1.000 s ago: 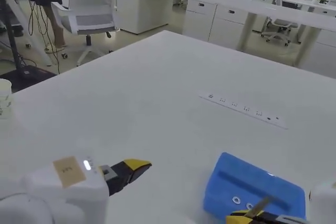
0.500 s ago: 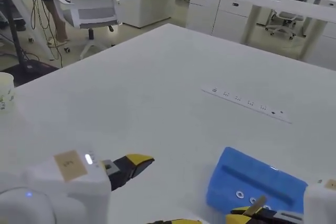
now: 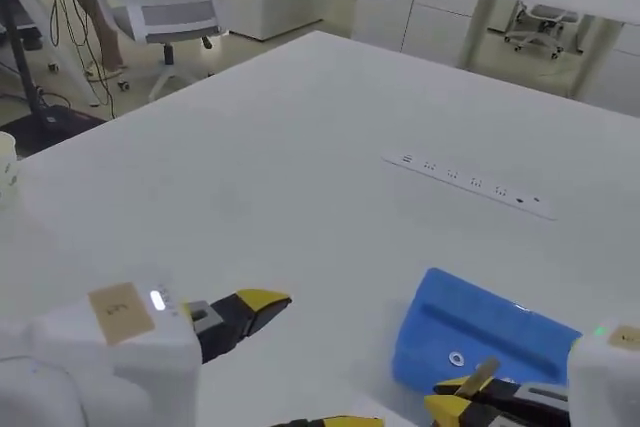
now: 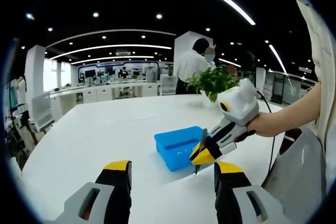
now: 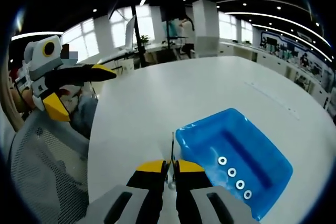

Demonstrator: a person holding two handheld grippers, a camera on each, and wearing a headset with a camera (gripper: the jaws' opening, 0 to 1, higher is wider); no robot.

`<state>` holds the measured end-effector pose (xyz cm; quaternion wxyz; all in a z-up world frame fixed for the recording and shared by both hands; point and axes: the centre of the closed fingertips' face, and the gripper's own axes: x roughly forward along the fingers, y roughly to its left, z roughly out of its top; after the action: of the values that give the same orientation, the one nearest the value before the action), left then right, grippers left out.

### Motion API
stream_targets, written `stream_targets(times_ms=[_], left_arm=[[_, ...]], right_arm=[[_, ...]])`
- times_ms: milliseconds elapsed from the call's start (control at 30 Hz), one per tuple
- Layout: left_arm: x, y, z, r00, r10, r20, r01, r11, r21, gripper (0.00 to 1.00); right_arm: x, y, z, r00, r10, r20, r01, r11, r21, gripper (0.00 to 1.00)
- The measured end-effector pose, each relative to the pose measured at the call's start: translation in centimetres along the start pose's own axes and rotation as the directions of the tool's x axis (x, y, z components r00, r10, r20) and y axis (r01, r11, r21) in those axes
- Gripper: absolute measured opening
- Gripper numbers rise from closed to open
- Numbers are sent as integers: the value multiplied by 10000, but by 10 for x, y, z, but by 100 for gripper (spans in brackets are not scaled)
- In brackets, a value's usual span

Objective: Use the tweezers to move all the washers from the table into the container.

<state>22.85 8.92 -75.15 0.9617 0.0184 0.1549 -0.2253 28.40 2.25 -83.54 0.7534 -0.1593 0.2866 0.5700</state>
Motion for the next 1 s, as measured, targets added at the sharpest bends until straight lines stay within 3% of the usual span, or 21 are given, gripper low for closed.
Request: stream_targets(times_ms=[100, 367, 767, 900, 1000], left_arm=[[0, 0, -1, 10000, -7, -35, 7, 10000, 2, 63], [0, 0, -1, 10000, 0, -63, 0, 10000, 39, 63], [-1, 1, -1, 10000, 38, -31, -38, 10000, -15, 63], [0, 1, -1, 10000, 4, -74, -4, 10000, 11, 63], [0, 0, -1, 10000, -8, -62, 8, 10000, -6, 63]], right_arm=[[2, 3, -6, 9998, 66, -176, -67, 10000, -61, 4], [1, 0, -3, 10000, 5, 71, -6, 9997, 236, 4], [-2, -13, -4, 9978, 4, 659, -112, 9865, 1633, 2], [-4, -8, -6, 9972, 30, 744, -153, 9861, 1653, 2], [-8, -1, 1, 9926, 298, 1181, -532, 9783, 2001, 2]])
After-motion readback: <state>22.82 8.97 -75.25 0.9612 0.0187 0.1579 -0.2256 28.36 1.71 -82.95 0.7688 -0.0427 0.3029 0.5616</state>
